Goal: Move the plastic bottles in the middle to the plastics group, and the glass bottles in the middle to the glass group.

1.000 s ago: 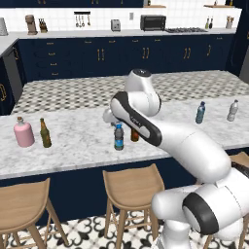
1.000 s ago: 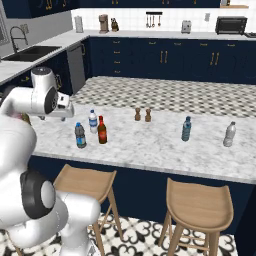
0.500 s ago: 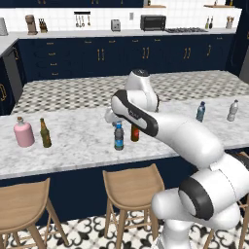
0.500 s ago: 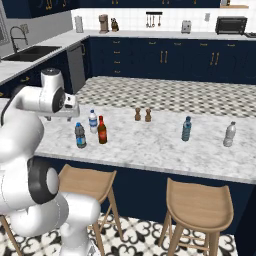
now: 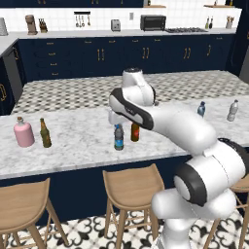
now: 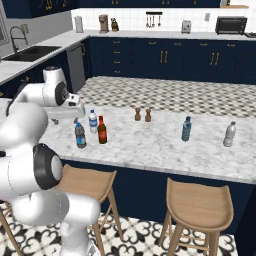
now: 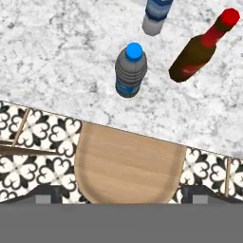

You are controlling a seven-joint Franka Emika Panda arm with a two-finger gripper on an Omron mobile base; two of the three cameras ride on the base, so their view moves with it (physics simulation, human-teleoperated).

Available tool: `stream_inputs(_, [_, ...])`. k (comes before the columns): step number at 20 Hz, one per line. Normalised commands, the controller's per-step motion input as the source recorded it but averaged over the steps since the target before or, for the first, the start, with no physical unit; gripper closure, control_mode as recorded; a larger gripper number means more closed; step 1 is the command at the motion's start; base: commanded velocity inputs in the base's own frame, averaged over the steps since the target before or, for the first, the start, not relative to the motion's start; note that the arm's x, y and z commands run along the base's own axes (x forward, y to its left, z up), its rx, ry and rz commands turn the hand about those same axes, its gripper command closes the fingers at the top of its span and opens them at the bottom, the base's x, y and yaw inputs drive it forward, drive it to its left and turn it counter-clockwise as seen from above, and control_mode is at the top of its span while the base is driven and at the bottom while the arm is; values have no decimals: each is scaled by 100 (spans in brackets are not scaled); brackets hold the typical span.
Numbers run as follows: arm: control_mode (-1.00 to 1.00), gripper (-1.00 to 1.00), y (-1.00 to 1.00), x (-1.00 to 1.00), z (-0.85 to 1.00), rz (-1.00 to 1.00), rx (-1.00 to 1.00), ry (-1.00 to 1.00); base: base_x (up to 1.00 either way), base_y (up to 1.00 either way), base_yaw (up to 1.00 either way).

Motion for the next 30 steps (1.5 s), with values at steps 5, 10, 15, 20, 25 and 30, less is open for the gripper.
stream_inputs(5, [-100, -100, 0, 41, -4, -3, -4, 2, 0, 0, 0])
stream_inputs(10, [-100, -100, 0, 70, -40, 0, 1, 4, 0, 0, 0])
stream_inputs(15, [-100, -100, 0, 46, -50, 0, 1, 0, 0, 0, 0])
stream_inputs(20, [-100, -100, 1, 15, -33, 5, 3, 0, 0, 0, 0])
stream_inputs(25, [-100, -100, 13, 34, -17, 5, 5, 0, 0, 0, 0])
stream_inputs(30, [-100, -100, 1, 31, 0, 3, 1, 0, 0, 0, 0])
